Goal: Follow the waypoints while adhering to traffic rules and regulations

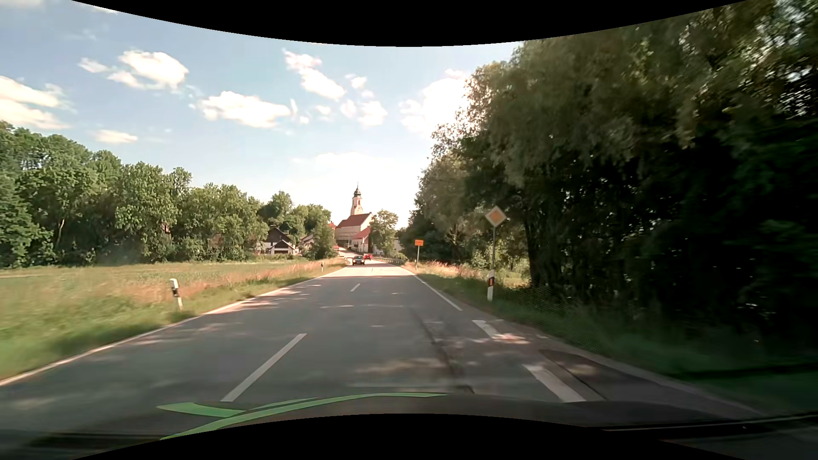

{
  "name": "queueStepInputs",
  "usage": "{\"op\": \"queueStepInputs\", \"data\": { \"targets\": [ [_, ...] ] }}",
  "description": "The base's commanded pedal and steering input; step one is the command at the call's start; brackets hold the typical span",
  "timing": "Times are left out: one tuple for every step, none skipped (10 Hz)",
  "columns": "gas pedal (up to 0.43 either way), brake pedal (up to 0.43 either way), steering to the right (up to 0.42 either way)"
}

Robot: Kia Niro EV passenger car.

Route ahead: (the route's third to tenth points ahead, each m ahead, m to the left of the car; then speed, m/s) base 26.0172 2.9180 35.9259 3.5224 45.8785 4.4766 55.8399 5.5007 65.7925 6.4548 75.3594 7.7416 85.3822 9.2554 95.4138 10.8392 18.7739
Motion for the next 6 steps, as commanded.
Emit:
{"op": "queueStepInputs", "data": {
  "targets": [
    [0.000,0.226,-0.021],
    [0.000,0.226,-0.018],
    [0.000,0.220,-0.015],
    [0.000,0.213,-0.012],
    [0.000,0.201,-0.013],
    [0.000,0.201,-0.014]
  ]
}}
